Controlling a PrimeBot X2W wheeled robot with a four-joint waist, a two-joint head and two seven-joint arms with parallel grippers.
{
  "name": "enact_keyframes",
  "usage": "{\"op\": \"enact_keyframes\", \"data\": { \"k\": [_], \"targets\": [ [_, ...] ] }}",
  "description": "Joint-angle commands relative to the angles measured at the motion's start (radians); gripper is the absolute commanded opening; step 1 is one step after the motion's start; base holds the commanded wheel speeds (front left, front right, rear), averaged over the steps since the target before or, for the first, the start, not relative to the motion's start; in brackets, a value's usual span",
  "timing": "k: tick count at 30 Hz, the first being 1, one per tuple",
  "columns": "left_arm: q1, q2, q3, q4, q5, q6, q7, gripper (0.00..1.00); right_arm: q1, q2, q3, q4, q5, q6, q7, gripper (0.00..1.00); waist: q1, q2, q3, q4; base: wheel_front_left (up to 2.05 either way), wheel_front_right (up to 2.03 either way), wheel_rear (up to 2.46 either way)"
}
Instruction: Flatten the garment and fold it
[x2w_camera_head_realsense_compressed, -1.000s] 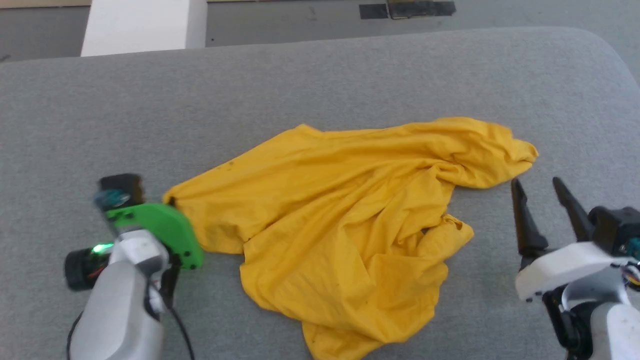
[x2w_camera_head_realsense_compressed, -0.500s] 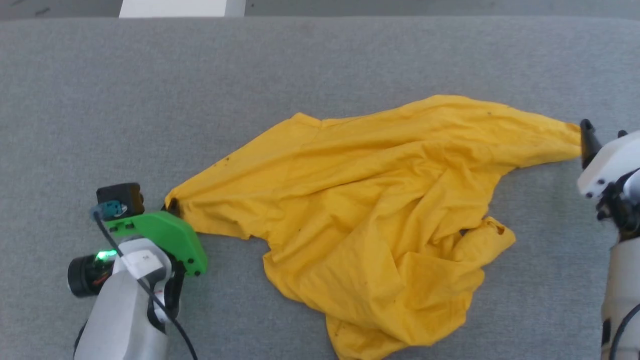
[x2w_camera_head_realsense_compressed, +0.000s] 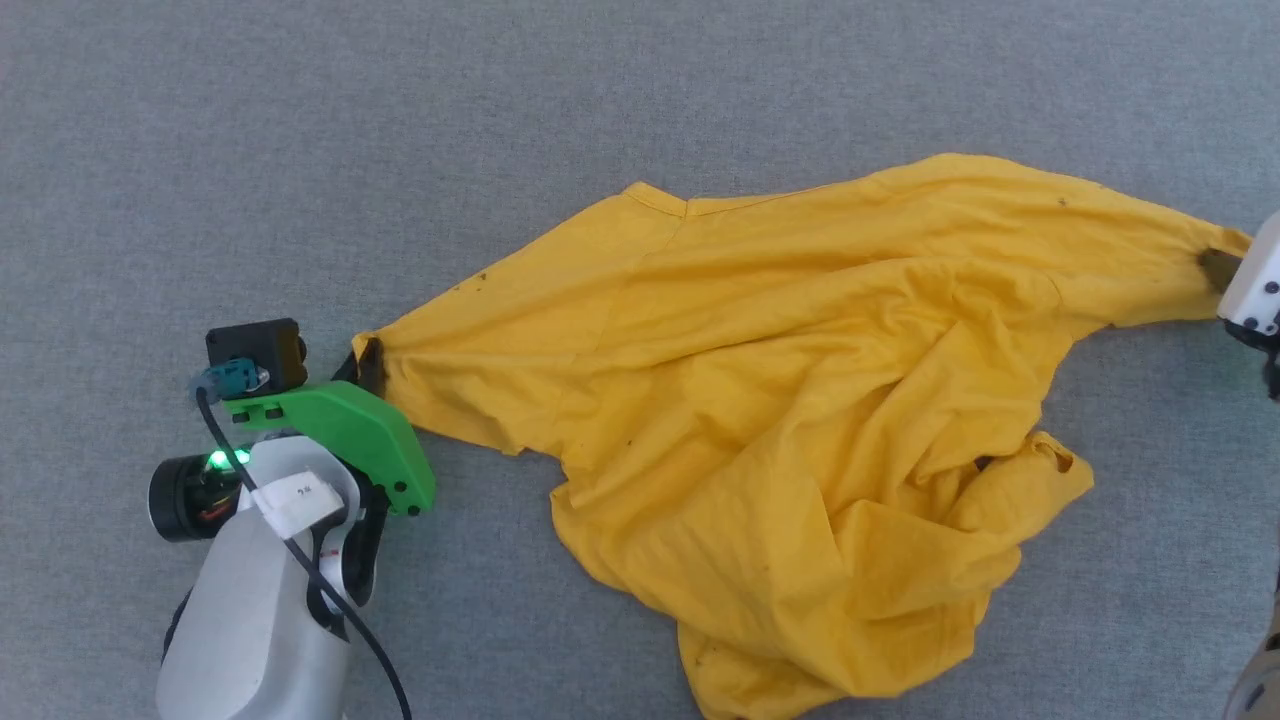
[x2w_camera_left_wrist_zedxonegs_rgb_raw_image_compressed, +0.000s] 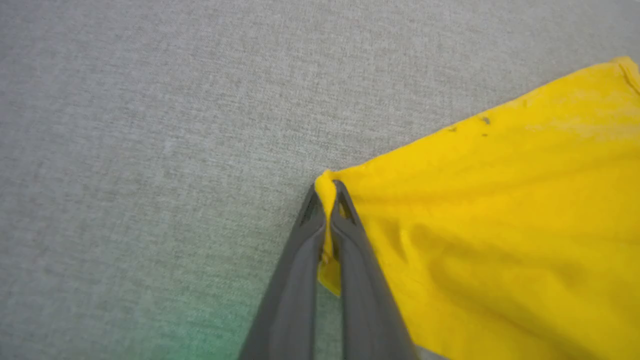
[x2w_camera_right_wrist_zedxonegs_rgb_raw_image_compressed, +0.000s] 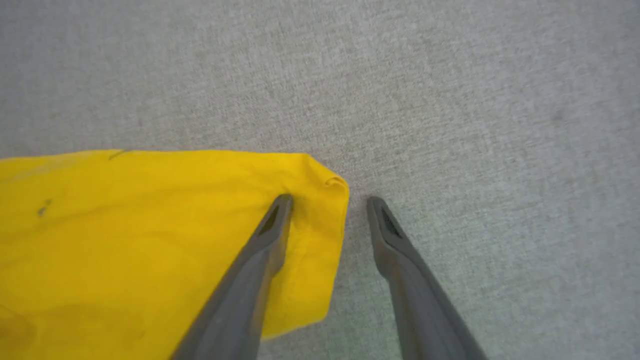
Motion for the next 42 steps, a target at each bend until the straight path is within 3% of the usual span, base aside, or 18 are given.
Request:
{"op": "enact_keyframes", "data": {
  "k": [1, 4, 10, 12, 21, 27, 36, 42],
  "targets": [
    [0.005, -0.002, -0.008, 0.013, -0.013, -0.001, 0.009, 0.0, 0.015, 0.005, 0.018, 0.016, -0.014, -0.001, 0.042, 0.0, 0.0, 0.0, 0.001, 0.0, 0.0, 0.0, 0.0],
    [0.006, 0.006, -0.016, 0.007, -0.012, -0.011, 0.01, 0.0, 0.025, -0.005, 0.068, -0.015, -0.01, -0.001, 0.095, 0.0, 0.0, 0.0, -0.006, -0.006, 0.0, 0.0, 0.0],
    [-0.045, 0.042, -0.013, -0.05, -0.03, -0.08, -0.04, 0.0, 0.02, -0.038, 0.172, -0.114, 0.045, -0.001, 0.053, 0.0, 0.0, 0.0, -0.02, -0.025, 0.0, 0.0, 0.0],
    [-0.086, 0.084, -0.013, -0.067, -0.014, -0.104, -0.04, 0.0, -0.005, -0.053, 0.212, -0.141, 0.059, -0.001, 0.032, 0.0, 0.0, 0.0, -0.018, -0.038, 0.0, 0.0, 0.0],
    [-0.401, 0.237, -0.002, -0.093, 0.078, -0.139, 0.019, 0.0, -0.236, -0.117, 0.399, -0.221, 0.05, -0.001, -0.08, 0.0, 0.0, 0.0, 0.029, -0.086, 0.0, 0.0, 0.0],
    [-0.688, 0.304, 0.009, -0.04, 0.159, -0.124, 0.001, 0.0, -0.45, -0.125, 0.492, -0.257, 0.043, -0.001, -0.158, 0.0, 0.0, 0.0, 0.088, -0.123, 0.0, 0.0, 0.0],
    [-1.067, 0.327, 0.058, 0.045, 0.209, -0.054, -0.108, 0.0, -0.762, -0.076, 0.491, -0.261, -0.031, -0.001, -0.339, 0.0, 0.0, 0.0, 0.154, -0.165, 0.0, 0.0, 0.0],
    [-1.197, 0.313, 0.079, 0.11, 0.217, -0.01, -0.23, 0.0, -0.875, -0.055, 0.453, -0.239, -0.091, -0.001, -0.515, 0.0, 0.0, 0.0, 0.161, -0.163, 0.0, 0.0, 0.0]
  ]
}}
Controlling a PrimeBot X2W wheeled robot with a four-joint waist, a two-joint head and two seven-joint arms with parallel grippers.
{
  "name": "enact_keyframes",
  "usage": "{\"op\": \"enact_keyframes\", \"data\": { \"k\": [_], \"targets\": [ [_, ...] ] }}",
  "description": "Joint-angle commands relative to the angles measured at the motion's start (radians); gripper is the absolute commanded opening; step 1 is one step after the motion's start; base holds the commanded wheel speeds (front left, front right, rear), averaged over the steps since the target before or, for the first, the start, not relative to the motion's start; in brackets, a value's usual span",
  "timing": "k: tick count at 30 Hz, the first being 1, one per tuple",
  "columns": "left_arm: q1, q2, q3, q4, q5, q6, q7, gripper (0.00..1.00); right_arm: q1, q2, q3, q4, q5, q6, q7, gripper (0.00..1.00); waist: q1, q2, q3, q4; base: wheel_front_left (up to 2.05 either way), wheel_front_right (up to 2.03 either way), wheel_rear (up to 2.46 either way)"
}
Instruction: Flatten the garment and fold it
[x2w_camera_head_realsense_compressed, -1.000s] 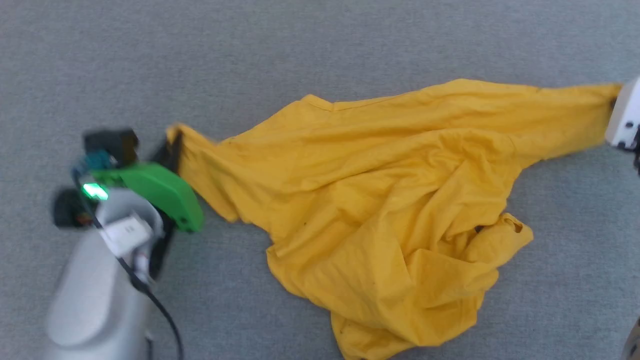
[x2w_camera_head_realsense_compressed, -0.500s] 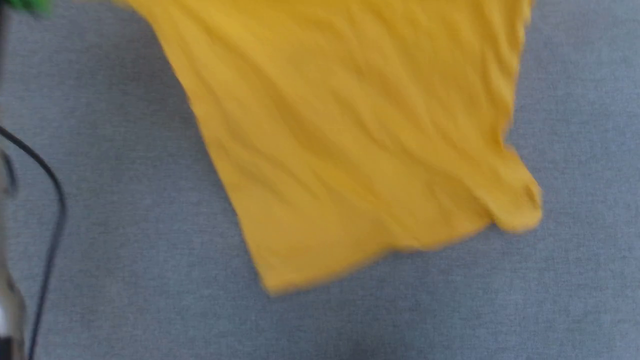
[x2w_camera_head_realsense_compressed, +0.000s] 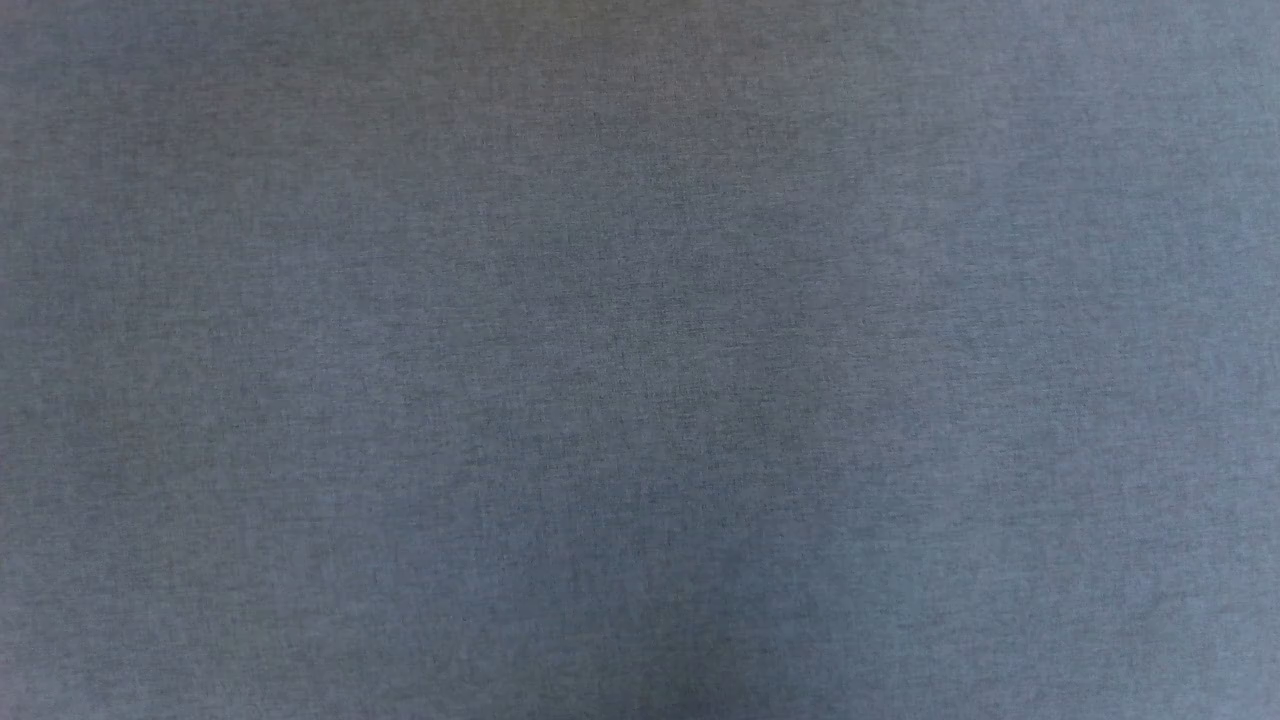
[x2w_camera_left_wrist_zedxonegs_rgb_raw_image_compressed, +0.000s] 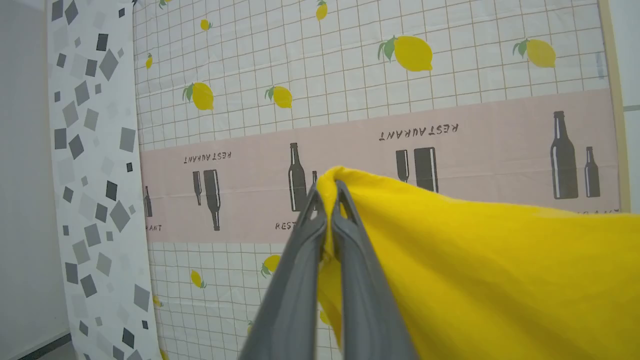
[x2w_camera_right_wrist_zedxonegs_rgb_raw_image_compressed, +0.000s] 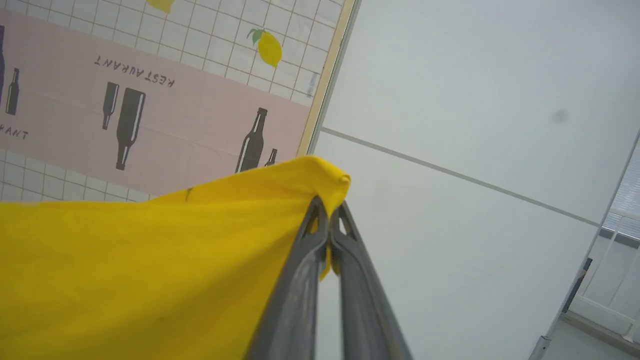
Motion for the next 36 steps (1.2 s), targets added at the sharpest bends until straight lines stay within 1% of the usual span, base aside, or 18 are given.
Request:
{"op": "enact_keyframes", "data": {
  "k": [1, 3, 4, 9, 14, 15, 18, 19, 22, 24, 28, 32, 36],
  "targets": [
    [-0.014, -0.002, 0.002, 0.014, 0.005, 0.009, -0.018, 0.0, -0.012, 0.006, -0.005, 0.014, -0.01, -0.002, -0.026, 0.0, -0.0001, 0.0, -0.001, 0.002, 0.0, 0.0, 0.0],
    [-0.011, -0.002, 0.001, 0.045, -0.001, 0.003, -0.025, 0.0, -0.006, 0.011, -0.002, 0.049, -0.009, -0.002, -0.043, 0.0, -0.0001, 0.0, -0.003, 0.009, 0.0, 0.0, 0.0],
    [0.047, -0.001, -0.016, 0.099, -0.015, -0.027, -0.014, 0.0, 0.05, 0.006, 0.034, 0.098, 0.017, -0.002, -0.048, 0.0, -0.0001, 0.0, -0.004, 0.026, 0.0, 0.0, 0.0],
    [0.234, -0.004, -0.037, 0.167, -0.048, -0.071, 0.01, 0.0, 0.233, -0.01, 0.128, 0.147, 0.117, -0.002, -0.059, 0.0, -0.0001, 0.0, -0.041, 0.041, 0.0, 0.0, 0.0],
    [0.499, -0.029, -0.03, 0.173, -0.109, -0.09, 0.041, 0.0, 0.459, -0.041, 0.226, 0.128, 0.247, -0.002, -0.055, 0.0, -0.0001, 0.0, -0.107, 0.051, 0.0, 0.0, 0.0],
    [0.579, -0.042, -0.025, 0.161, -0.129, -0.088, 0.053, 0.0, 0.524, -0.056, 0.251, 0.114, 0.277, -0.002, -0.05, 0.0, -0.0001, 0.0, -0.132, 0.056, 0.0, 0.0, 0.0],
    [0.756, -0.066, -0.015, 0.119, -0.177, -0.096, 0.072, 0.0, 0.67, -0.079, 0.283, 0.076, 0.347, -0.002, -0.033, 0.0, -0.0001, 0.0, -0.187, 0.06, 0.0, 0.0, 0.0],
    [0.824, -0.085, -0.001, 0.099, -0.209, -0.095, 0.078, 0.0, 0.726, -0.087, 0.289, 0.056, 0.37, -0.002, -0.028, 0.0, -0.0001, 0.0, -0.208, 0.061, 0.0, 0.0, 0.0],
    [1.002, -0.125, 0.013, 0.029, -0.263, -0.091, 0.098, 0.0, 0.869, -0.109, 0.282, 0.0, 0.419, -0.002, -0.006, 0.0, -0.0001, 0.0, -0.26, 0.067, 0.0, 0.0, 0.0],
    [1.115, -0.157, 0.031, -0.024, -0.303, -0.078, 0.106, 0.0, 0.969, -0.121, 0.267, -0.043, 0.441, -0.002, 0.016, 0.0, -0.0001, 0.0, -0.293, 0.072, 0.0, 0.0, 0.0],
    [1.316, -0.207, 0.042, -0.123, -0.352, -0.055, 0.127, 0.0, 1.164, -0.12, 0.198, -0.133, 0.459, -0.002, 0.066, 0.0, -0.0001, 0.0, -0.348, 0.083, 0.0, 0.0, 0.0],
    [1.479, -0.245, 0.047, -0.19, -0.38, -0.028, 0.142, 0.0, 1.348, -0.08, 0.098, -0.221, 0.441, -0.002, 0.119, 0.0, -0.0001, 0.0, -0.392, 0.095, 0.0, 0.0, 0.0],
    [1.601, -0.269, 0.054, -0.196, -0.409, -0.024, 0.14, 0.0, 1.518, -0.001, -0.003, -0.289, 0.399, -0.002, 0.183, 0.0, -0.0001, 0.0, -0.432, 0.104, 0.0, 0.0, 0.0]
  ]
}}
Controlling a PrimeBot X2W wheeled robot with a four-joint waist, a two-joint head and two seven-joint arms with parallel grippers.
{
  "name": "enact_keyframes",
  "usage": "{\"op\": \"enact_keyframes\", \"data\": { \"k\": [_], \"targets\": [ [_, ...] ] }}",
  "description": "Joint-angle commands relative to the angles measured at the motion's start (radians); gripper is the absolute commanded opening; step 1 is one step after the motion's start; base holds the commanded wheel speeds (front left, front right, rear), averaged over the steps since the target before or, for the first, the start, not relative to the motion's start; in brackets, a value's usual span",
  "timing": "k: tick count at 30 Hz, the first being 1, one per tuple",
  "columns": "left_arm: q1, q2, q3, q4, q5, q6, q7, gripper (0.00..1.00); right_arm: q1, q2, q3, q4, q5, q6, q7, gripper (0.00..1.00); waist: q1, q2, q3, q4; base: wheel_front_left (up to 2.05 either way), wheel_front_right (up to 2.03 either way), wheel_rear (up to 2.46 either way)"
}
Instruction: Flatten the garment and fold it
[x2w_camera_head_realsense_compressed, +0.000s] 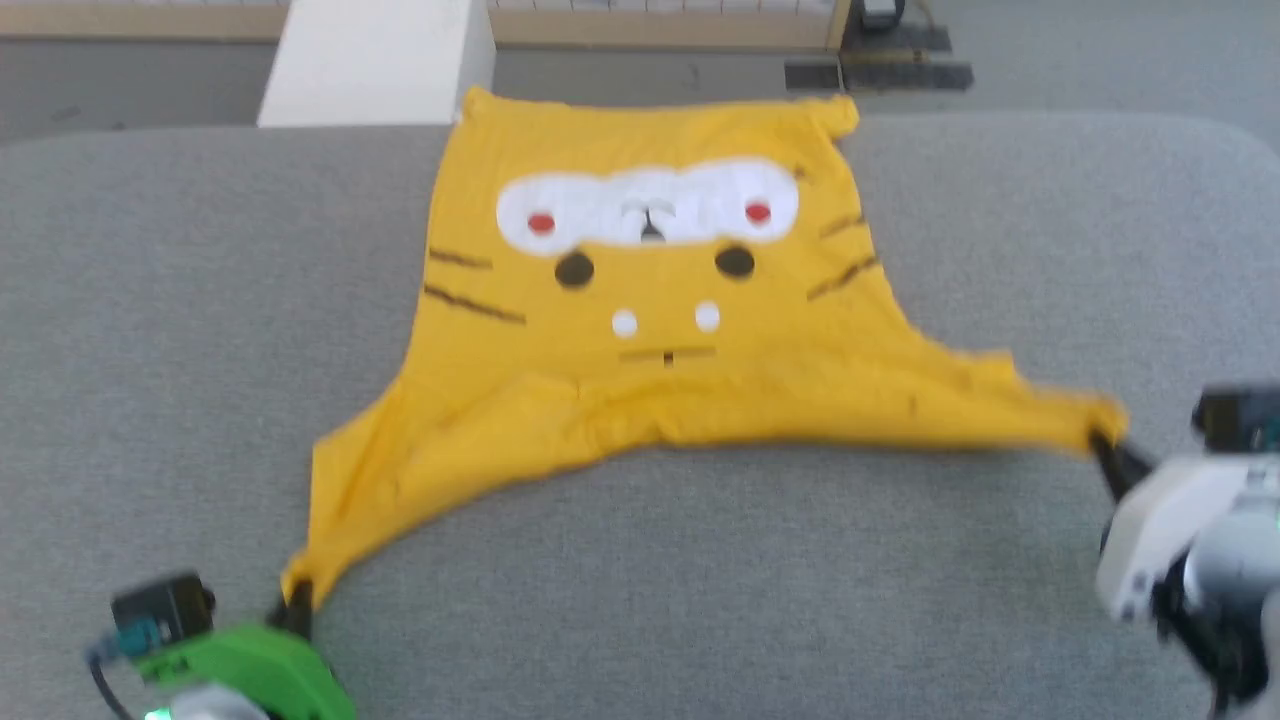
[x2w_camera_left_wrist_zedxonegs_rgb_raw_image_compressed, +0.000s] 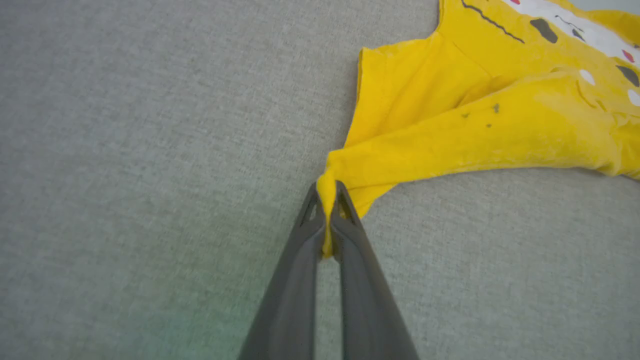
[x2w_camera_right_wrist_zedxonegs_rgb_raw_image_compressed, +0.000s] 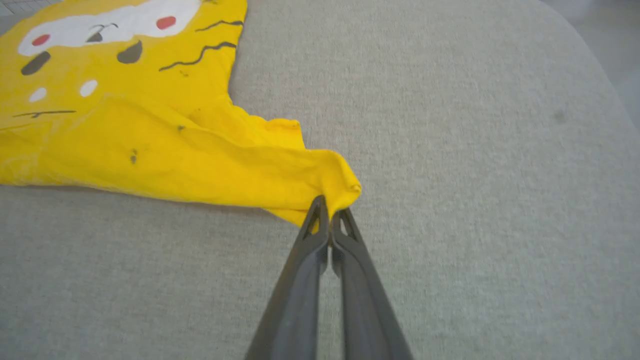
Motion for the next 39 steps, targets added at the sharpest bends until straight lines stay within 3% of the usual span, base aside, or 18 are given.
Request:
{"op": "enact_keyframes", "data": {
  "k": [1, 9, 18, 23, 25, 26, 39],
  "targets": [
    [0.047, -0.006, 0.001, -0.001, -0.008, 0.011, 0.0, 0.0, 0.051, 0.025, -0.025, -0.019, -0.025, -0.002, 0.022, 0.0, 0.0001, 0.0, -0.053, 0.02, 0.0, 0.0, 0.0],
    [0.177, -0.039, 0.018, -0.003, -0.034, 0.05, 0.004, 0.0, 0.258, 0.173, -0.2, -0.078, -0.079, -0.002, 0.165, 0.0, 0.0001, 0.0, -0.065, 0.033, 0.0, 0.0, 0.0],
    [0.229, -0.056, 0.042, 0.019, -0.057, 0.071, -0.013, 0.0, 0.386, 0.188, -0.253, -0.044, 0.044, -0.002, 0.33, 0.0, 0.0001, 0.0, -0.06, 0.046, 0.0, 0.0, 0.0],
    [0.231, -0.062, 0.042, 0.017, -0.062, 0.069, -0.027, 0.0, 0.402, 0.188, -0.245, -0.03, 0.052, -0.002, 0.328, 0.0, 0.0001, 0.0, -0.06, 0.046, 0.0, 0.0, 0.0],
    [0.222, -0.067, 0.044, 0.009, -0.066, 0.062, -0.046, 0.0, 0.393, 0.188, -0.241, -0.039, 0.049, -0.002, 0.29, 0.5, 0.0001, 0.0, -0.063, 0.048, 0.0, 0.0, 0.0],
    [0.218, -0.068, 0.043, 0.005, -0.066, 0.058, -0.056, 0.0, 0.387, 0.188, -0.24, -0.046, 0.053, -0.002, 0.267, 1.0, 0.0001, 0.0, -0.065, 0.049, 0.0, 0.0, 0.0],
    [0.176, -0.062, 0.001, -0.064, -0.031, 0.038, -0.097, 0.0, 0.219, 0.189, -0.2, -0.189, 0.006, -0.002, -0.08, 1.0, 0.0001, 0.0, -0.071, 0.099, 0.0, 0.0, 0.0]
  ]
}}
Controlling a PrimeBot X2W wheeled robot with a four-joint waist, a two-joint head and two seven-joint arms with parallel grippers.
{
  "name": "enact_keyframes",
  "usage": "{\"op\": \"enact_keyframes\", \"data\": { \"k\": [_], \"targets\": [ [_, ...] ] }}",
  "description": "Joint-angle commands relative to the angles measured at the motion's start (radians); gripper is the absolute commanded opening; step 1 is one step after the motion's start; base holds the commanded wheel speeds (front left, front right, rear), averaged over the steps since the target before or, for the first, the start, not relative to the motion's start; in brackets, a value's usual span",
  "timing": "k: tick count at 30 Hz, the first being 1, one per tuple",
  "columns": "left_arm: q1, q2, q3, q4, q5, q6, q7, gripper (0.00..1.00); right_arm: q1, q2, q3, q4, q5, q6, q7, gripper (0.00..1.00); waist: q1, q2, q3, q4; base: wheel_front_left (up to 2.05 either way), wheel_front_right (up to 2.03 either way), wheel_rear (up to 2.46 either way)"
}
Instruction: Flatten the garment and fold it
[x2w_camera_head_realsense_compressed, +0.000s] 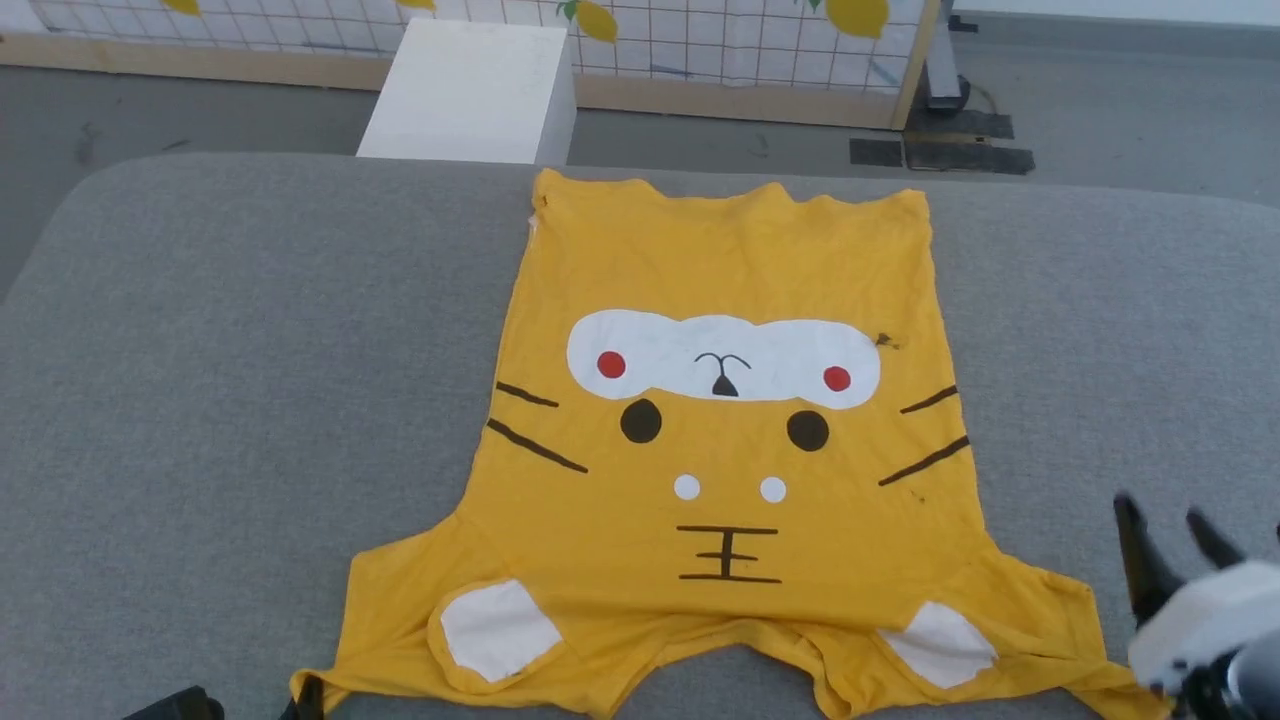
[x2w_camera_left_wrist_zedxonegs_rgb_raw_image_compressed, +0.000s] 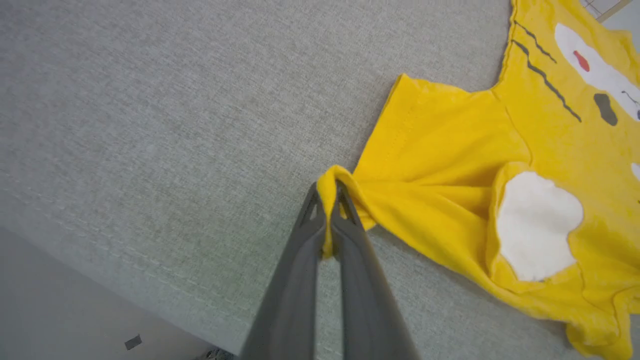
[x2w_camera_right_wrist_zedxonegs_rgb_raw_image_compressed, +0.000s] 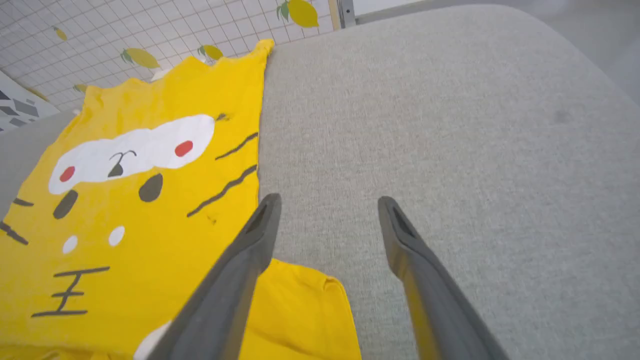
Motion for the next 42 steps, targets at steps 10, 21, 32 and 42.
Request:
{"op": "enact_keyframes", "data": {
  "k": [10, 21, 32, 42],
  "targets": [
    [-0.097, -0.007, -0.044, -0.078, 0.024, -0.006, -0.007, 0.0, -0.473, -0.106, 0.065, 0.237, -0.05, -0.001, -0.135, 1.0, 0.0001, 0.0, 0.139, 0.073, 0.0, 0.0, 0.0],
    [-0.211, -0.047, -0.095, -0.154, 0.013, -0.026, -0.03, 0.0, -0.936, -0.255, 0.061, 0.559, -0.066, -0.001, -0.02, 1.0, 0.0001, 0.0, 0.363, 0.213, 0.0, 0.0, 0.0],
    [-0.26, -0.067, -0.132, -0.101, 0.007, -0.045, -0.065, 0.0, -1.132, -0.315, 0.003, 0.684, -0.161, -0.001, 0.312, 1.0, 0.0001, 0.0, 0.498, 0.307, 0.0, 0.0, 0.0],
    [-0.282, -0.076, -0.15, -0.058, -0.011, -0.06, -0.086, 0.0, -1.114, -0.342, 0.059, 0.595, -0.242, -0.001, 0.627, 0.0, 0.0001, 0.0, 0.511, 0.316, 0.0, 0.0, 0.0]
  ]
}}
